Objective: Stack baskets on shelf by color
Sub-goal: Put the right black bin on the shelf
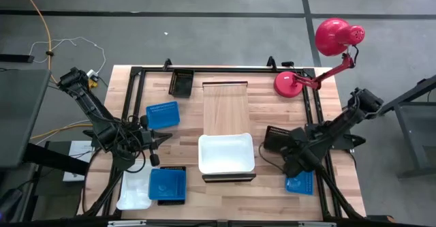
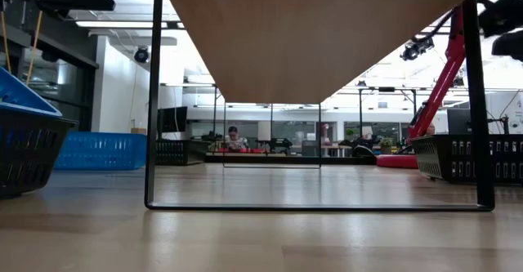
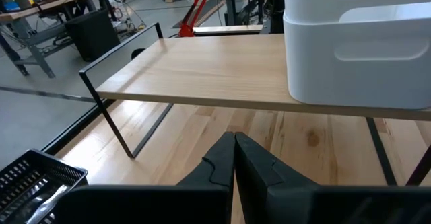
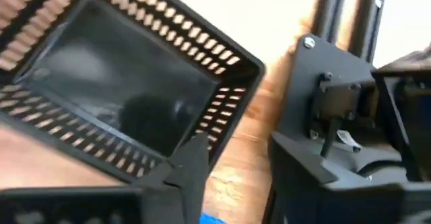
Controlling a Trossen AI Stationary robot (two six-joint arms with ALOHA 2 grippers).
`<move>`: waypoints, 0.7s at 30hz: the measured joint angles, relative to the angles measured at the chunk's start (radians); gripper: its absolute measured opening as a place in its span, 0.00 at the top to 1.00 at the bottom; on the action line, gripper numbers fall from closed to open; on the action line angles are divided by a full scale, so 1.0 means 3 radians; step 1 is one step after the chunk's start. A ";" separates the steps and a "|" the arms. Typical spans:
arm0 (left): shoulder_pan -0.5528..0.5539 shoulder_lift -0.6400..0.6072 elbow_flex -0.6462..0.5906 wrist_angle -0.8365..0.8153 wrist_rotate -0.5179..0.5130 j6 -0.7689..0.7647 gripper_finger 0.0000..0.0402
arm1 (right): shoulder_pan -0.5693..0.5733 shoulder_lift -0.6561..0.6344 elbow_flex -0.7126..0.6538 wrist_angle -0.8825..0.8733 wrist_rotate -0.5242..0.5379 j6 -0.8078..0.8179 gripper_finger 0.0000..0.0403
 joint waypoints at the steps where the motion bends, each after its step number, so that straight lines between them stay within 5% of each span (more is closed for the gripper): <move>1: 0.0000 0.0000 0.0000 0.0000 0.0000 0.0000 1.00 | 0.0028 0.0000 -0.0040 0.0003 -0.0023 0.0118 0.61; 7: -0.0001 0.0000 0.0000 0.0000 0.0000 0.0000 1.00 | 0.0128 0.0000 -0.0269 0.0197 0.0033 0.0605 0.54; 21: 0.0000 0.0000 0.0000 -0.0001 0.0000 0.0027 1.00 | -0.0028 0.0000 -0.0862 0.0995 0.0083 0.0657 0.62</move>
